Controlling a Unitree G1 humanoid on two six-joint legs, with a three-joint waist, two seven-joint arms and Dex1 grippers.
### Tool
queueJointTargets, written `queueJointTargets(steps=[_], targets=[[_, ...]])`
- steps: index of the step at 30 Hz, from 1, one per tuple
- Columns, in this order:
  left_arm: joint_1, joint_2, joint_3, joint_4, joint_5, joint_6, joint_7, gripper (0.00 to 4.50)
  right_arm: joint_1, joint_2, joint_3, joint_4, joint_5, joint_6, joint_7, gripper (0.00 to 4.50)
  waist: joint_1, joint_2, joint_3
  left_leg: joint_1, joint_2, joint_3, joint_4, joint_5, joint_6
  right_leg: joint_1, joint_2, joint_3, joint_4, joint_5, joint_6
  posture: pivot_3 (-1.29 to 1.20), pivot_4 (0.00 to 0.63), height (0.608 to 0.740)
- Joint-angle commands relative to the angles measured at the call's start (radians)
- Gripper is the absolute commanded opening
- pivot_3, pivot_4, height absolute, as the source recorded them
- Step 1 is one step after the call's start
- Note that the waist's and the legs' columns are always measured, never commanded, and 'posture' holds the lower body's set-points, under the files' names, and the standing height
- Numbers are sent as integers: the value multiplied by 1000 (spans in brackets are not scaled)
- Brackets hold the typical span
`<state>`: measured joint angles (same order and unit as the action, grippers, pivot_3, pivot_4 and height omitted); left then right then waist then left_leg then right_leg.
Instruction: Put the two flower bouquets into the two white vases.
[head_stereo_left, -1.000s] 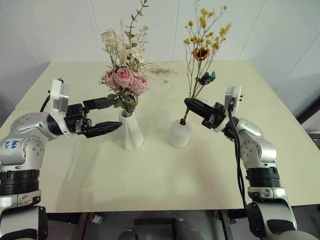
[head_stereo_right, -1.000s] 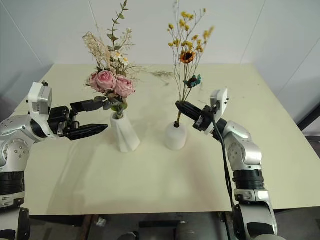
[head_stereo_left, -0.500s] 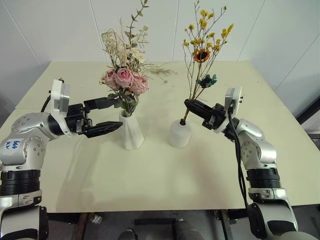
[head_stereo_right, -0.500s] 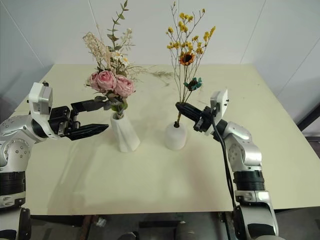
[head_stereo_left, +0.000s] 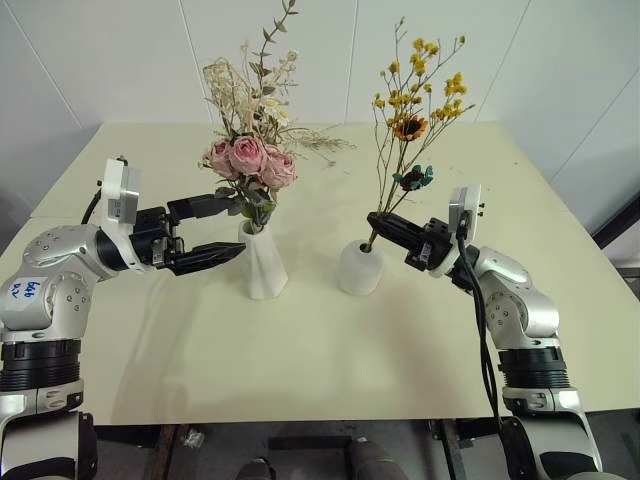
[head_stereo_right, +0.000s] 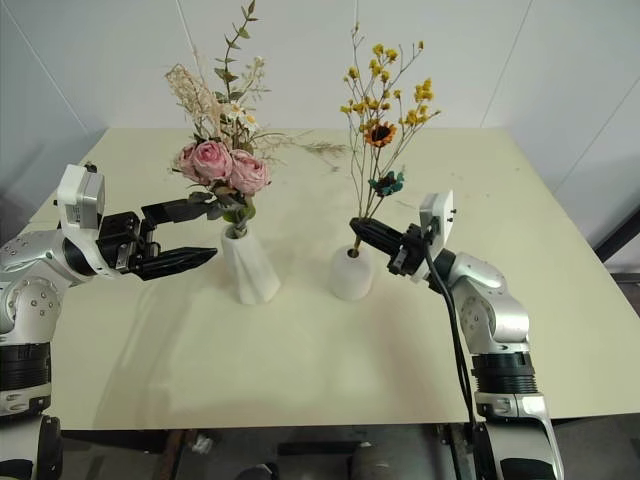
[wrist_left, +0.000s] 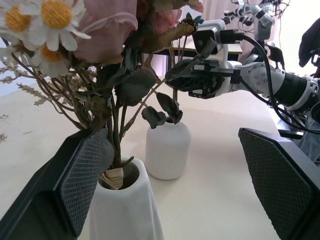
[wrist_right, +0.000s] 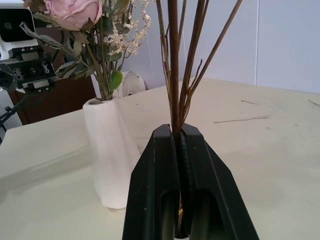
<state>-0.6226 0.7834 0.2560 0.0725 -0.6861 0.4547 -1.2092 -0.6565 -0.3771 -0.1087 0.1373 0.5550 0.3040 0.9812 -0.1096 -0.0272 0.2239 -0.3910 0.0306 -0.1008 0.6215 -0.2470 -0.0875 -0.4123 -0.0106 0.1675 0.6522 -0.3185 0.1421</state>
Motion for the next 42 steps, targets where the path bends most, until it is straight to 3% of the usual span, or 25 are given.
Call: queueJointTargets(steps=[1, 3, 6, 10, 17, 25, 29, 36, 42], targets=[[-6, -5, 29, -26, -20, -13, 7, 4500, -14, -2, 21, 27, -43, -65, 19, 59, 0, 0, 0, 0, 0, 0, 0, 0, 0, 0, 0, 0, 0, 0, 0, 0, 150, 740], [-6, -6, 29, -26, -20, -14, 8, 4500, -21, 6, 24, 51, -62, -102, 13, 59, 0, 0, 0, 0, 0, 0, 0, 0, 0, 0, 0, 0, 0, 0, 0, 0, 150, 740], [-7, -8, 29, -26, -19, -14, 11, 4500, -37, 14, 27, 76, -82, -142, 12, 690, 0, 0, 0, 0, 0, 0, 0, 0, 0, 0, 0, 0, 0, 0, 0, 0, 150, 740], [-3, -7, 34, -31, -19, -13, 12, 4500, -33, 0, 15, 46, -78, -151, 18, 2005, 0, 0, 0, 0, 0, 0, 0, 0, 0, 0, 0, 0, 0, 0, 0, 0, 150, 740], [17, 0, 43, -28, -11, -20, 11, 4500, 57, -122, -31, -94, -31, -60, 40, 4324, 4, 0, 0, 0, 0, 0, -1, 0, 0, 0, 0, 0, -1, 0, 0, 0, 150, 740], [85, 47, 72, 10, 11, -52, -27, 4500, 273, -389, -184, -224, 55, 82, 120, 4418, 23, 0, 0, 0, 0, 0, -1, 0, 0, 0, 0, 0, -4, 0, 0, 0, 150, 740], [112, 69, 80, 20, 12, -62, -44, 4500, 329, -493, -253, -197, 50, 66, 168, 4418, 25, 0, 0, 0, 0, 1, -2, 0, 0, 1, 0, 0, -6, 0, 0, 0, 150, 740], [74, 74, 61, 95, 38, -110, -82, 4500, 347, -585, -280, -162, 4, -6, 231, 4418, 26, 0, 0, 0, 0, 2, -1, 0, 0, 2, 0, 1, -8, 0, 0, 0, 150, 740], [119, 41, 80, 73, 37, -135, -53, 4500, 411, -597, -313, -209, 0, -26, 221, 4418, 29, 0, 0, 0, 0, 2, -3, 0, 1, 2, 0, 1, -8, 0, 1, 0, 150, 740]])
